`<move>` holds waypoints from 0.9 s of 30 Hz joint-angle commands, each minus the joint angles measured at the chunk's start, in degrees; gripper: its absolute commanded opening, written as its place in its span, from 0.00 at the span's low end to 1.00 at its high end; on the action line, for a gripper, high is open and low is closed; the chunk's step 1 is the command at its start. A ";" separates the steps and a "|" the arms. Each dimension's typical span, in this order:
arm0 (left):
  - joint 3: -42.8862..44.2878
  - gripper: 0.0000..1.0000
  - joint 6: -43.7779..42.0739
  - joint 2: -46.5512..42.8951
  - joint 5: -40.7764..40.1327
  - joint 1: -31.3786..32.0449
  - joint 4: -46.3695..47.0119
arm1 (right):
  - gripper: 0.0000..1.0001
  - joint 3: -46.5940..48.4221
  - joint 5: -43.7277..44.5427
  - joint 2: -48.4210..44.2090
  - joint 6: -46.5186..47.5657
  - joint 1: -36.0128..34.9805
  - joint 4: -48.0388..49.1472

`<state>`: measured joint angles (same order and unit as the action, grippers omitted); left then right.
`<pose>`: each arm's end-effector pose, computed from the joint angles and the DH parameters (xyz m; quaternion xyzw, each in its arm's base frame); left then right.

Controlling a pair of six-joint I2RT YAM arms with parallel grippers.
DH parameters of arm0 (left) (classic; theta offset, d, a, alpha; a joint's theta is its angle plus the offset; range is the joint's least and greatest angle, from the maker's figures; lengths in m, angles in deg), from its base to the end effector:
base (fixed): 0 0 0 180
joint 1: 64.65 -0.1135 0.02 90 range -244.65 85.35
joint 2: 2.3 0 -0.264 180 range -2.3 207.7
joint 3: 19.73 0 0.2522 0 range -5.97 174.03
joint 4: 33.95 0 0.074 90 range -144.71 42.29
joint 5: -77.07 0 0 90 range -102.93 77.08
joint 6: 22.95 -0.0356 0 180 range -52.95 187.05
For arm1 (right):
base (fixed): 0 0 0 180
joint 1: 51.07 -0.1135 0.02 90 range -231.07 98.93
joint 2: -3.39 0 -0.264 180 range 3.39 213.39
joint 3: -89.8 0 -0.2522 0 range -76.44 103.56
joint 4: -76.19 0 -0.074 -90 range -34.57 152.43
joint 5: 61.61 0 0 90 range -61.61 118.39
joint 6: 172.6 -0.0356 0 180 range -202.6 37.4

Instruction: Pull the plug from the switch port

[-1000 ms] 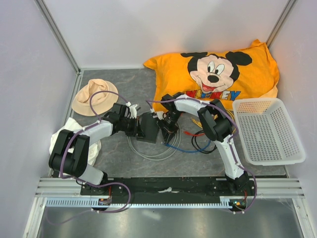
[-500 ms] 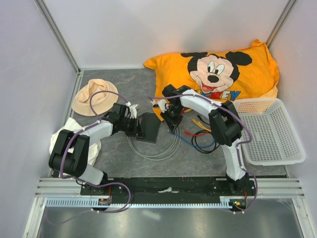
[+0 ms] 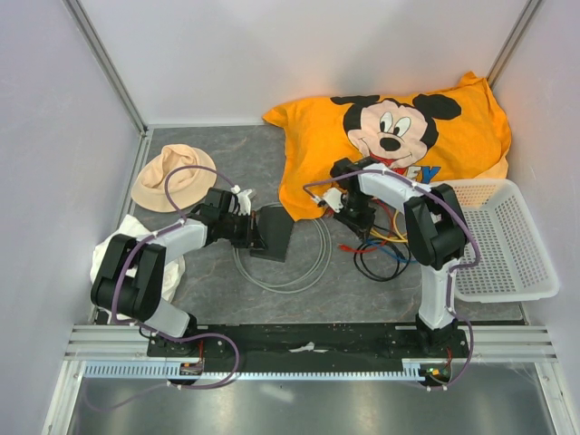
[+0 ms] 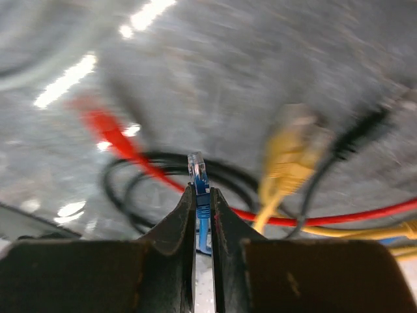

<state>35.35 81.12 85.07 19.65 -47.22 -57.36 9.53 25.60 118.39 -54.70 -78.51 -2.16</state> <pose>0.2611 -0.1021 0.1566 0.1096 0.9144 -0.3348 0.1997 0.3258 0.1711 0.1770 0.4633 -0.8853 -0.0245 0.0315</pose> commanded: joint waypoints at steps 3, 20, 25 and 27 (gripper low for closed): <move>-0.27 0.01 0.26 -1.24 -1.64 0.15 0.86 | 0.00 5.07 4.73 3.12 -3.19 4.33 1.93; 7.98 0.99 -10.63 -7.57 -3.93 -0.73 -4.58 | 0.98 10.09 -5.93 -10.67 -22.08 4.15 23.46; 12.73 0.99 -13.09 -8.62 -6.03 -4.50 -5.91 | 0.98 9.83 -1.43 -10.15 -25.88 3.10 23.47; 13.96 0.99 -13.27 -8.71 -6.65 -6.00 -5.91 | 0.98 9.21 -1.08 -10.15 -26.49 2.75 23.20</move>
<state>45.31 72.09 78.60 15.61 -50.43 -62.61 19.80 21.89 108.25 -76.73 -74.83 19.32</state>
